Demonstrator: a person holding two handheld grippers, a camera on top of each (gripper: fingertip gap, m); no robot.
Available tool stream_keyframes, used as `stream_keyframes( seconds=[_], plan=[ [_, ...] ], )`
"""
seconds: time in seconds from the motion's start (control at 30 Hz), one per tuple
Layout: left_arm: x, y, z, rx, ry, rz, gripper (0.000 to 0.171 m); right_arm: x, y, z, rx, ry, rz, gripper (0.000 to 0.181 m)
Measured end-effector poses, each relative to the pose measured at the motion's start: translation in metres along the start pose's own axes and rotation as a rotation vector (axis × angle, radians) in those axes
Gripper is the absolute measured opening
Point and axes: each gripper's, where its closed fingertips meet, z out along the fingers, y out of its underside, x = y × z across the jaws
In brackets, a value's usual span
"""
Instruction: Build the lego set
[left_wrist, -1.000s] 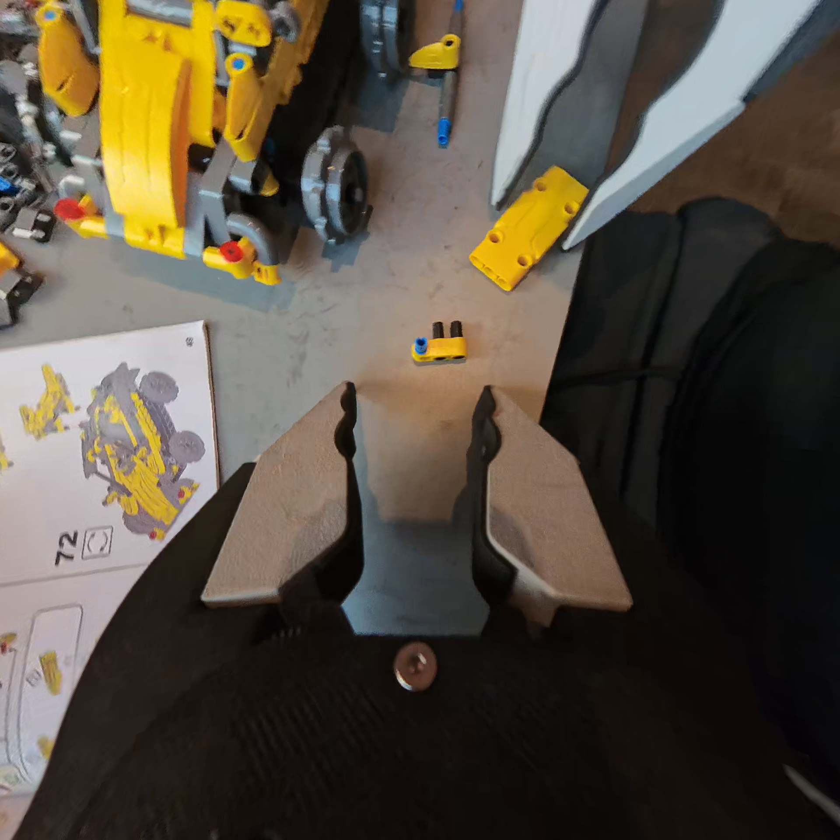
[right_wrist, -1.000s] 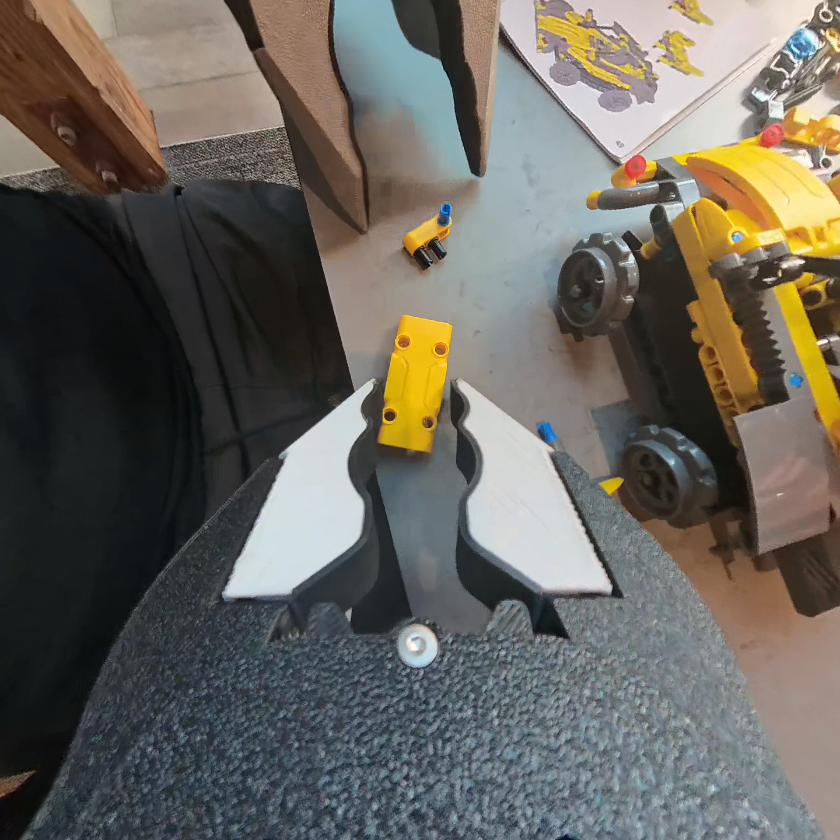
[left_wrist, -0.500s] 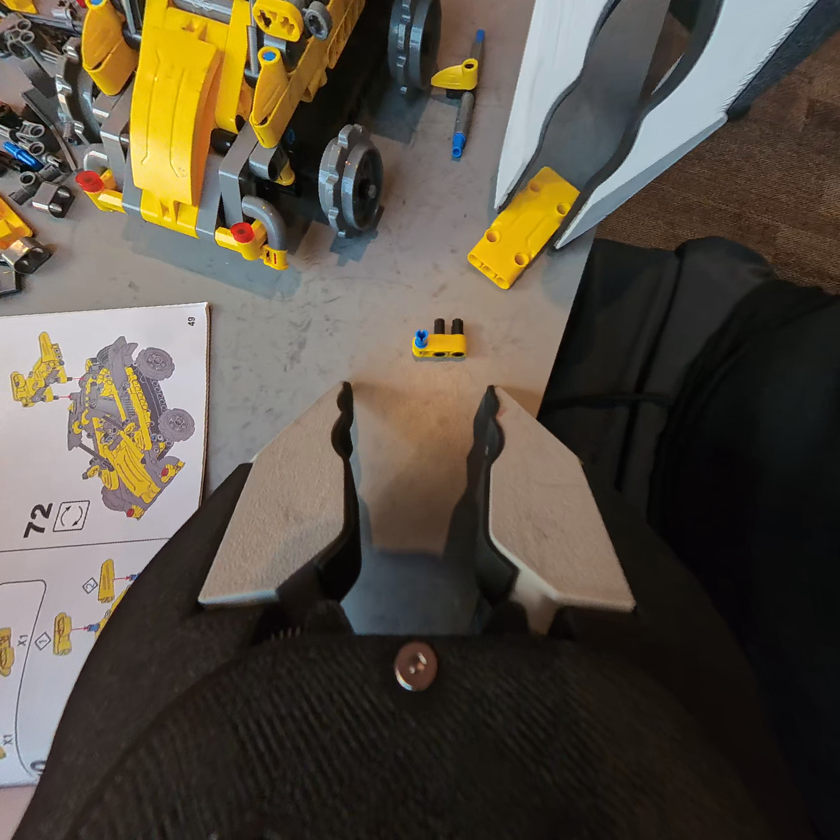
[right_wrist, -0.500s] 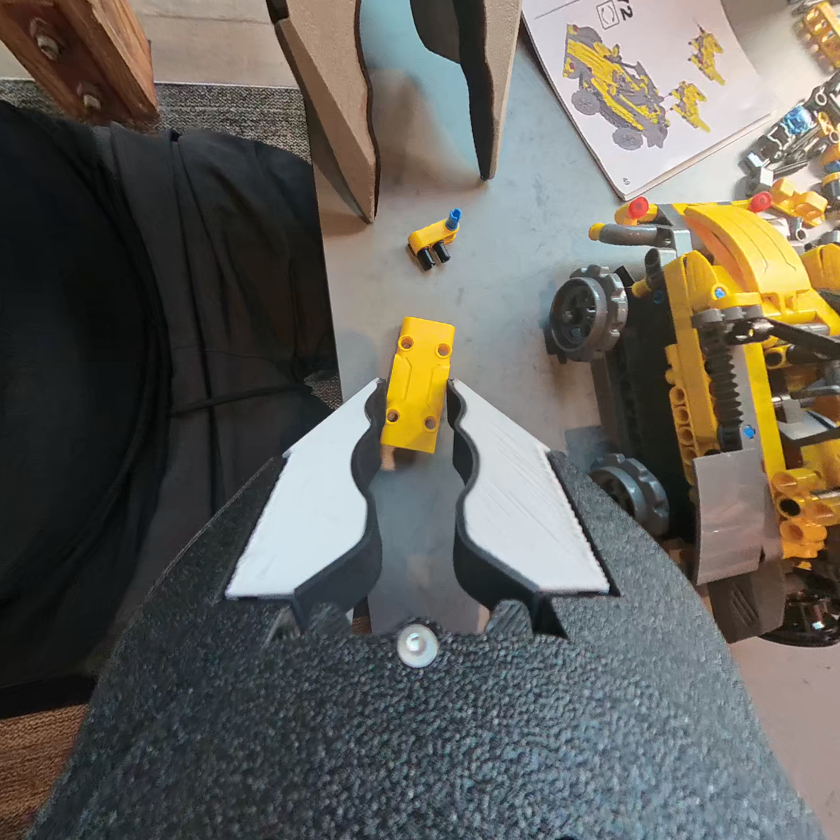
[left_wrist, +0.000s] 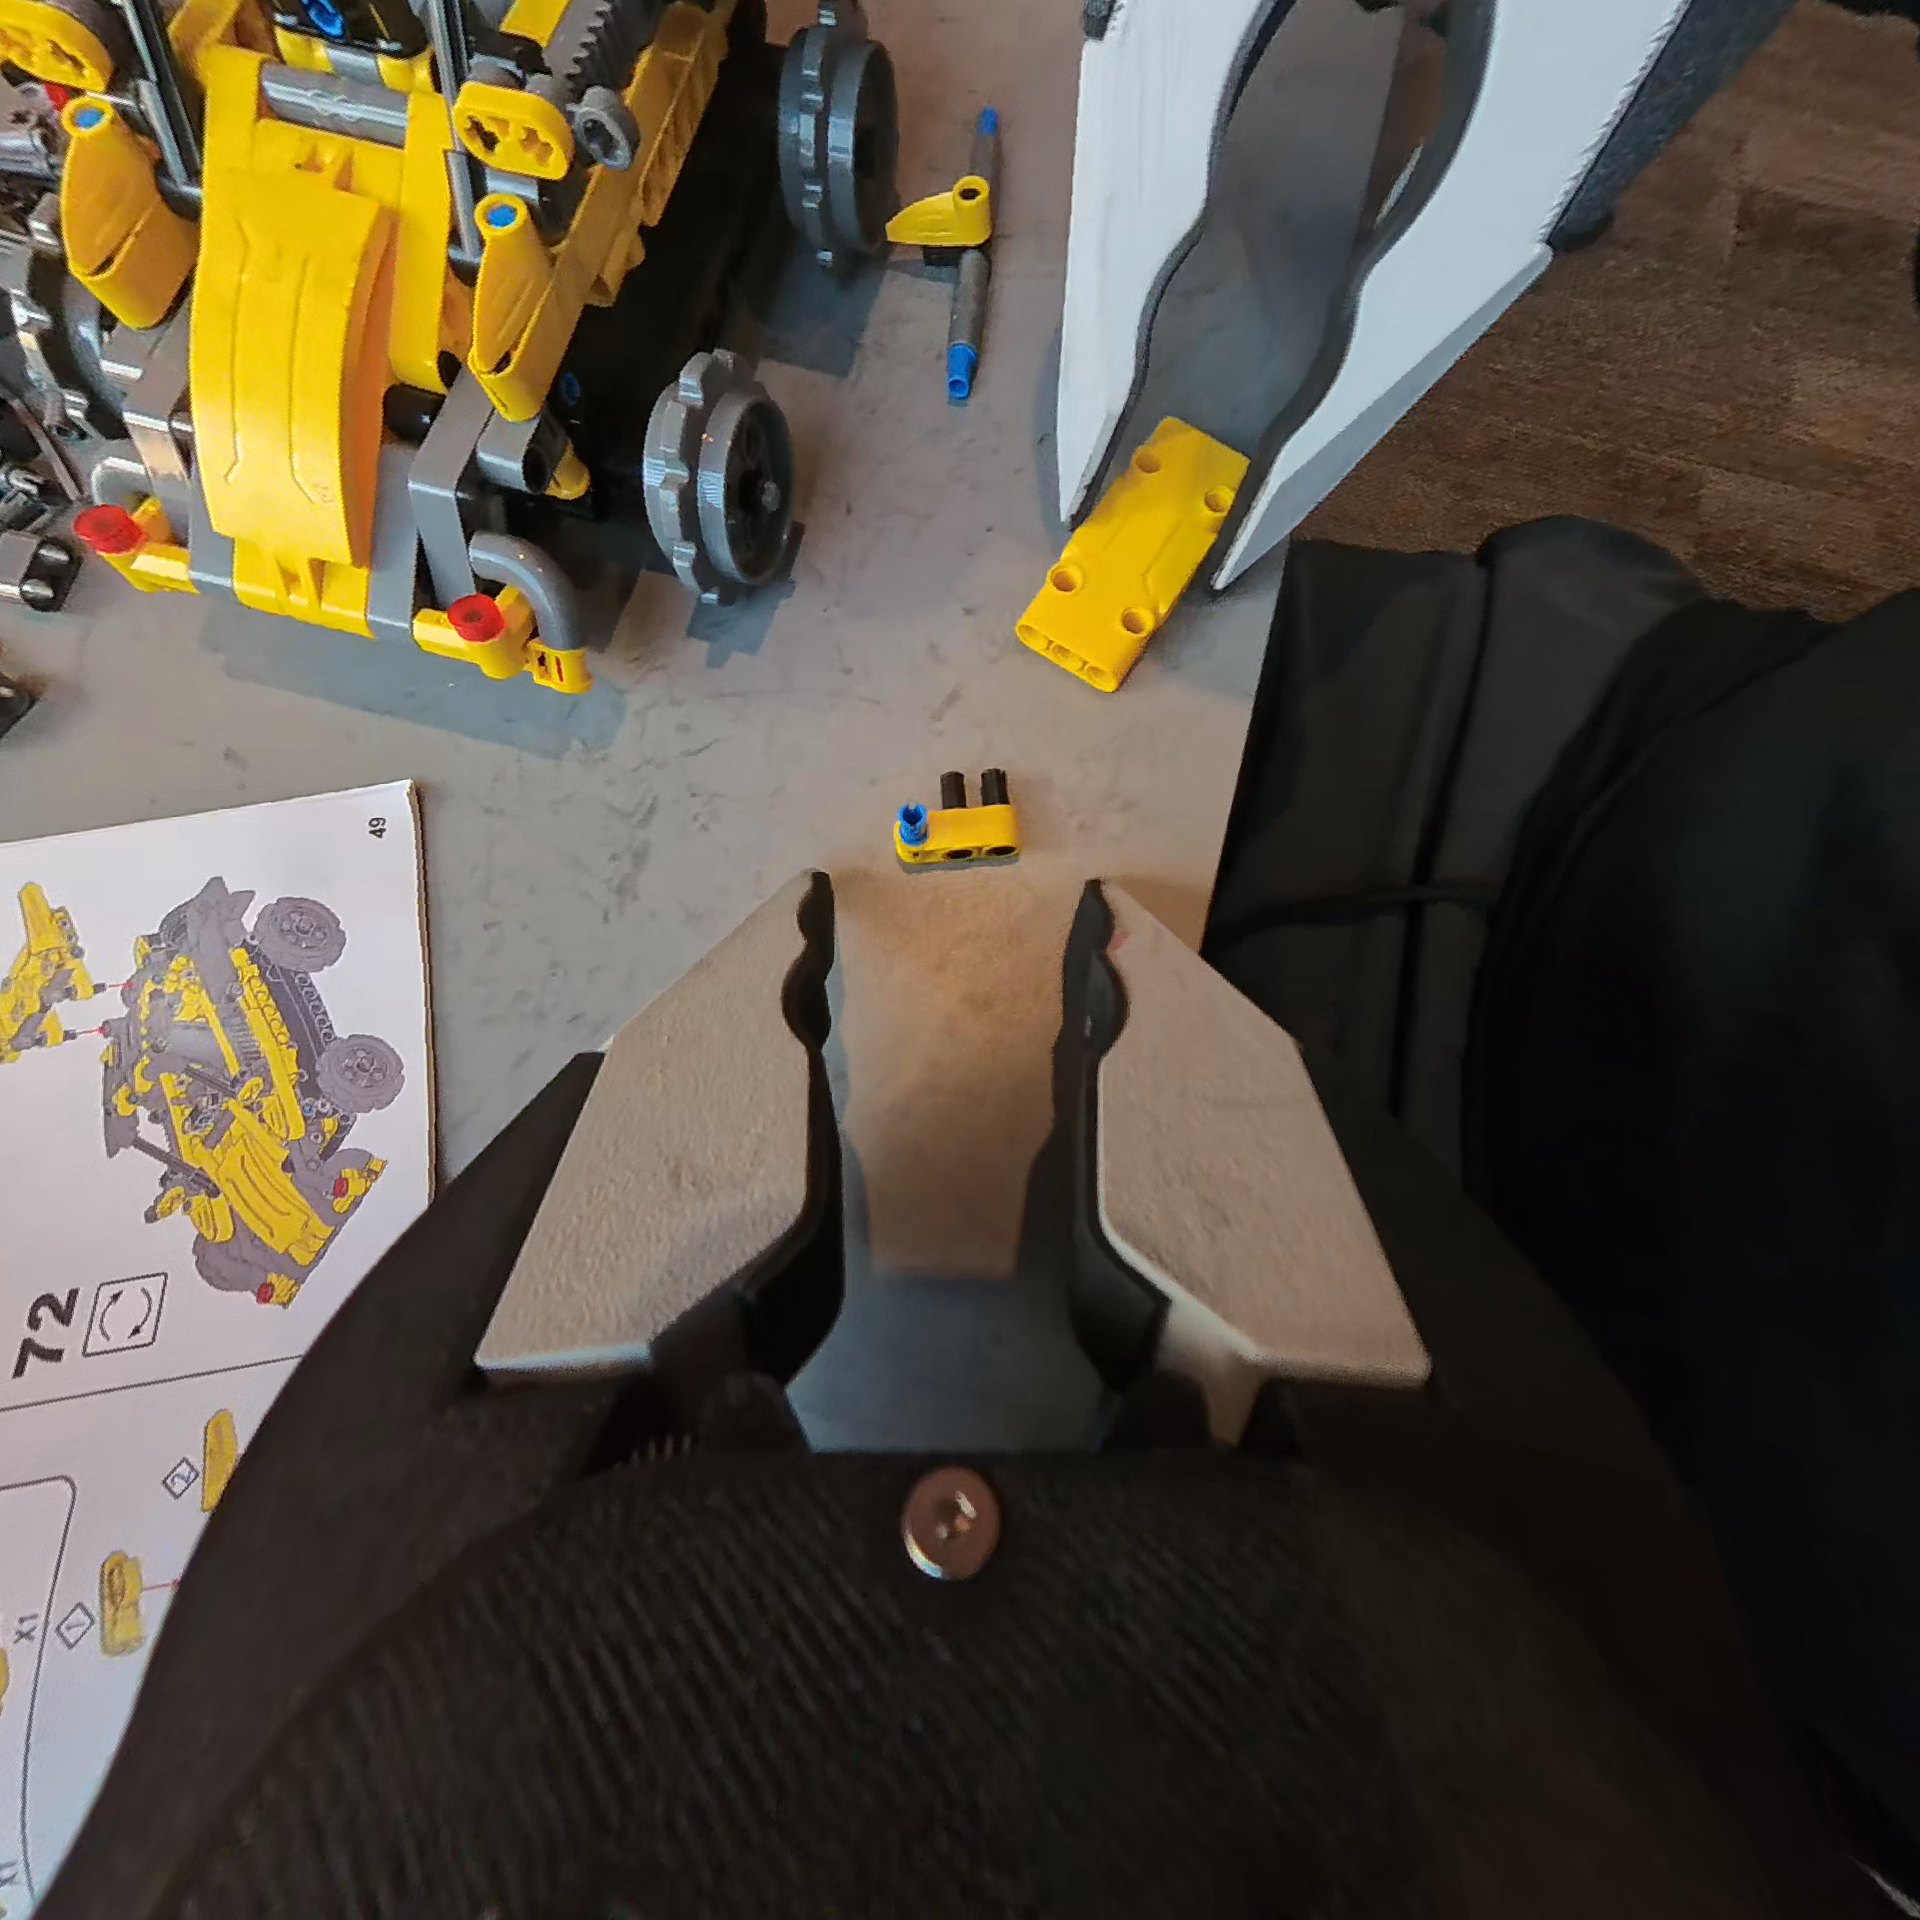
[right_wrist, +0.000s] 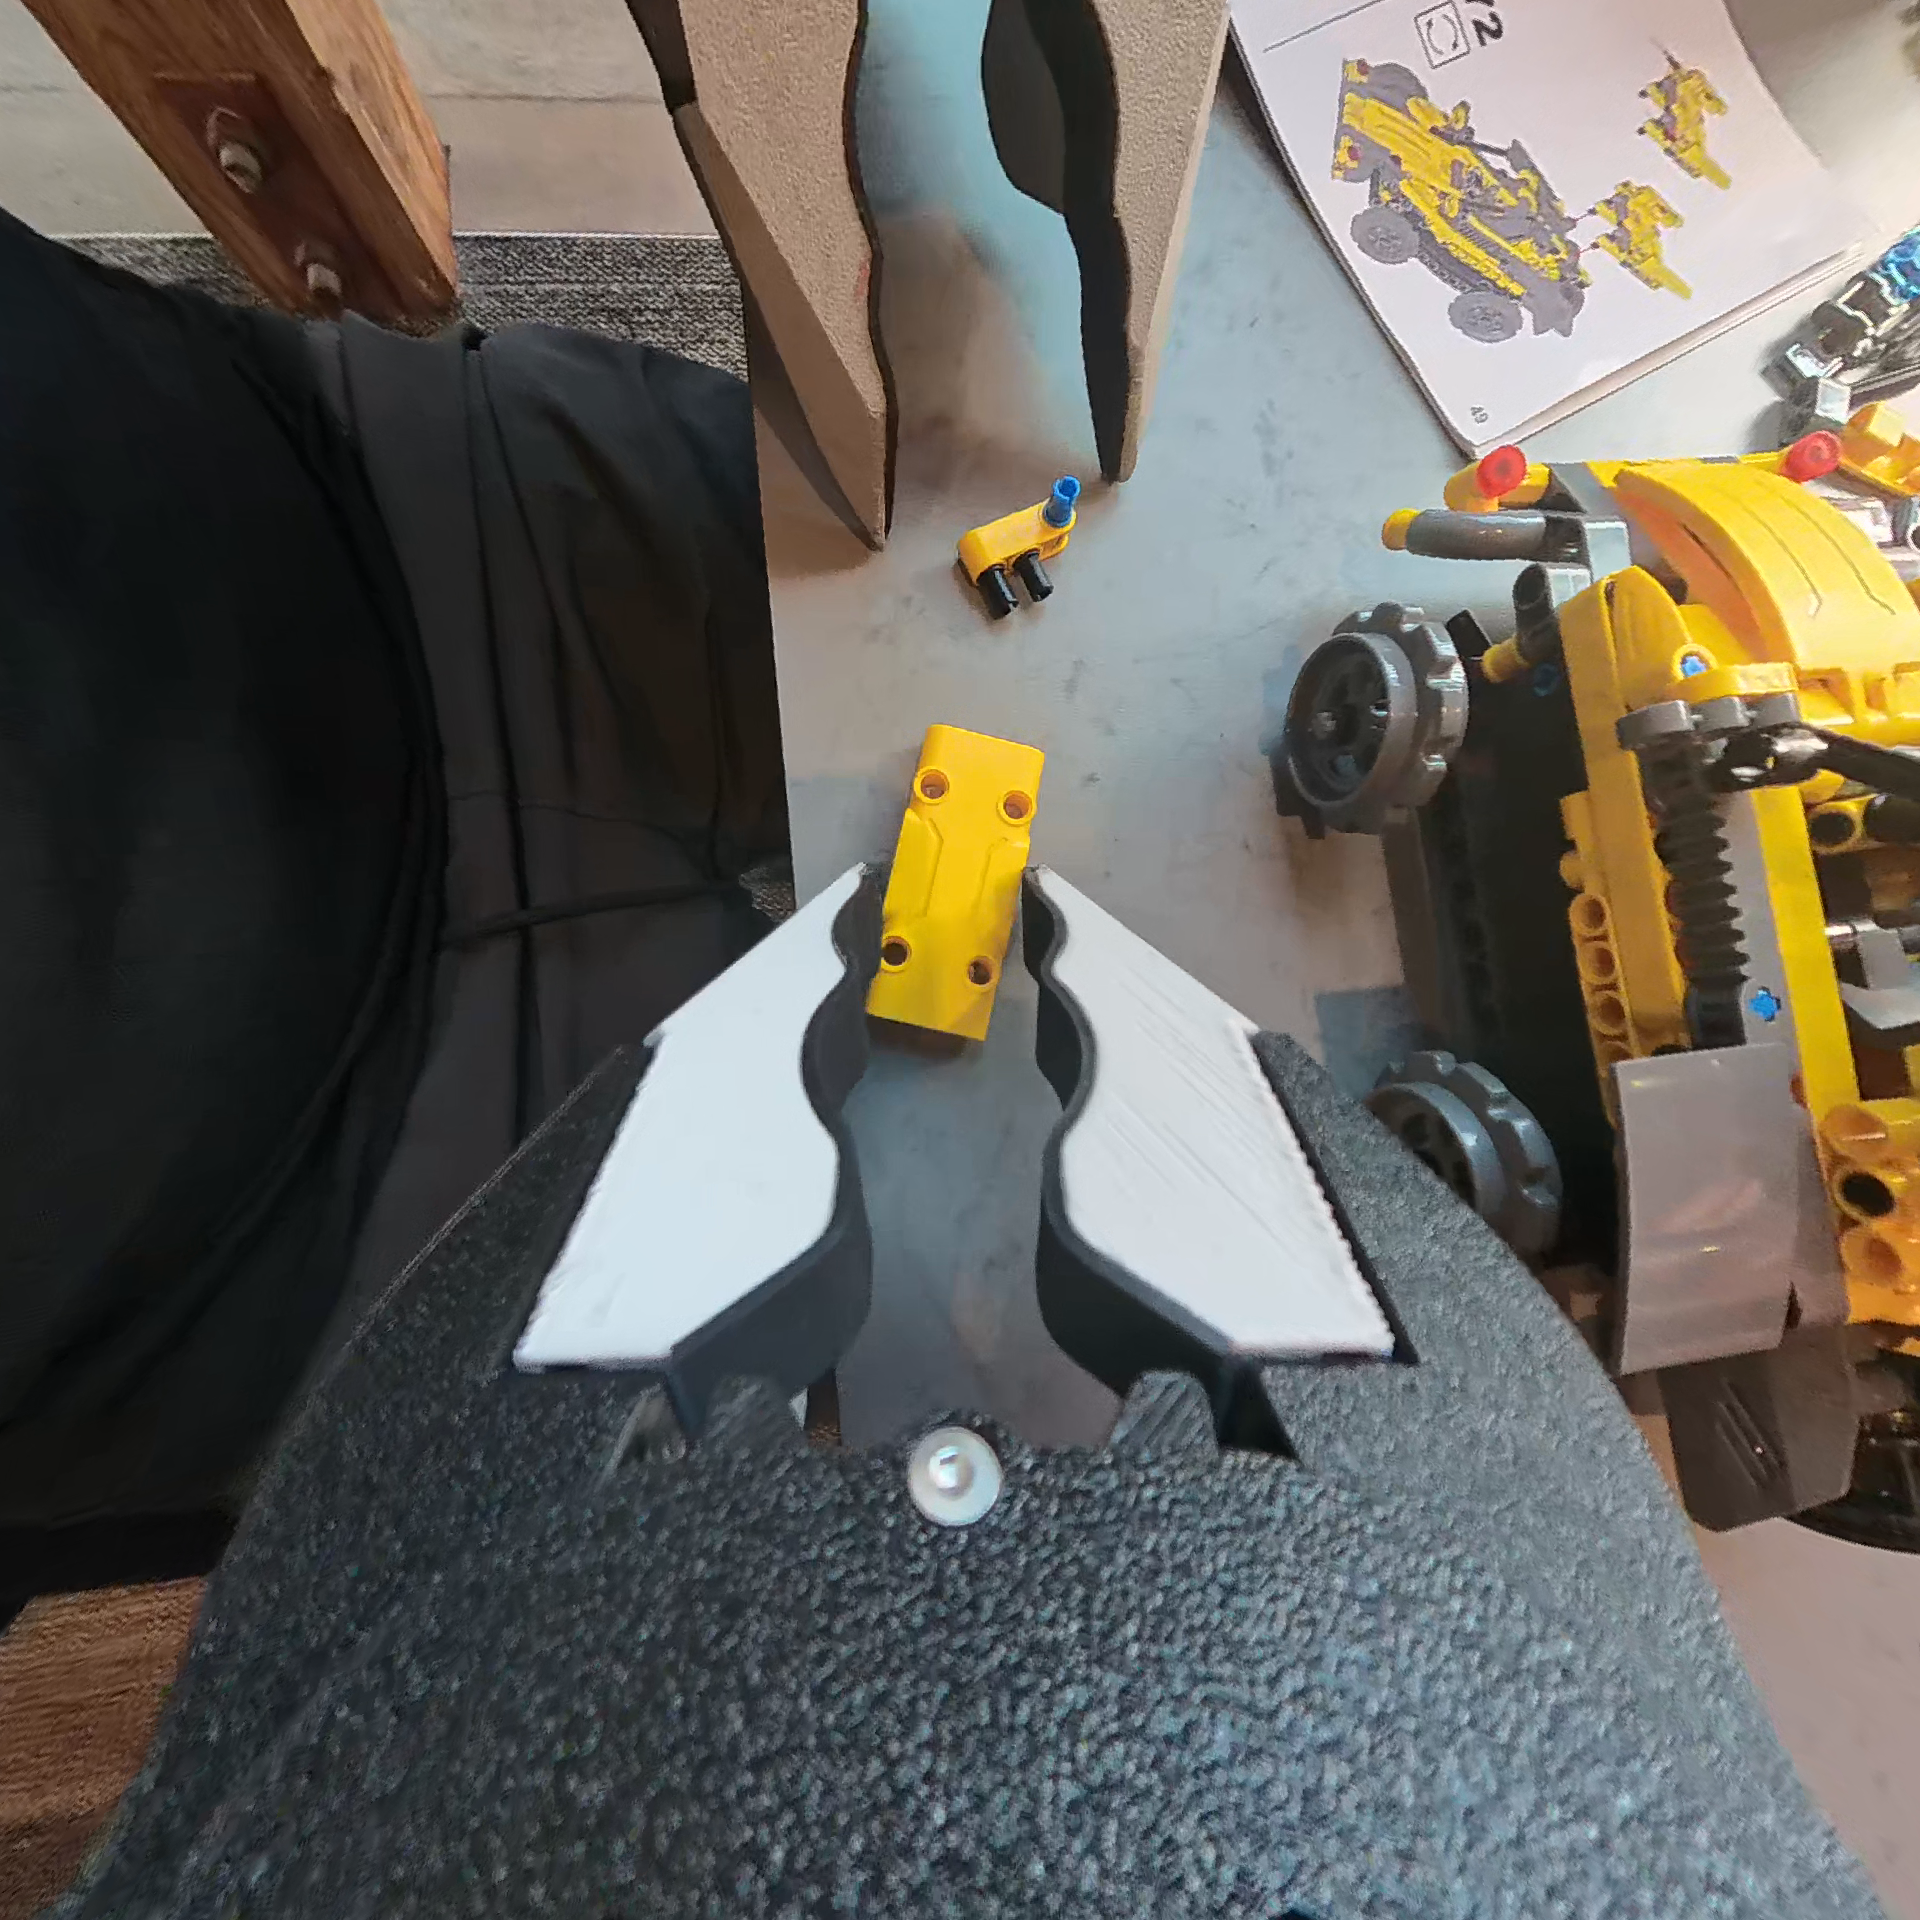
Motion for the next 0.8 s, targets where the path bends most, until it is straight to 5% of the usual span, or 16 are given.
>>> stream_keyframes(
  seconds=[0.27, 0.53, 0.63, 0.8],
  plan=[
    [0.002, 0.01, -0.009, -0.025, 0.06, 0.06, 0.041, 0.004, -0.001, -0.002, -0.039, 0.012, -0.131, 0.029],
    [0.003, -0.004, 0.002, -0.003, 0.074, -0.037, 0.036, 0.001, -0.002, 0.003, 0.006, -0.082, -0.071, 0.026],
    [0.009, -0.009, 0.007, 0.028, 0.092, -0.04, 0.018, 0.002, -0.003, 0.003, 0.005, -0.082, -0.075, 0.026],
    [0.008, -0.012, 0.009, 0.042, 0.105, -0.035, 0.024, 0.003, -0.002, 0.003, 0.021, -0.103, -0.048, 0.026]
  ],
)
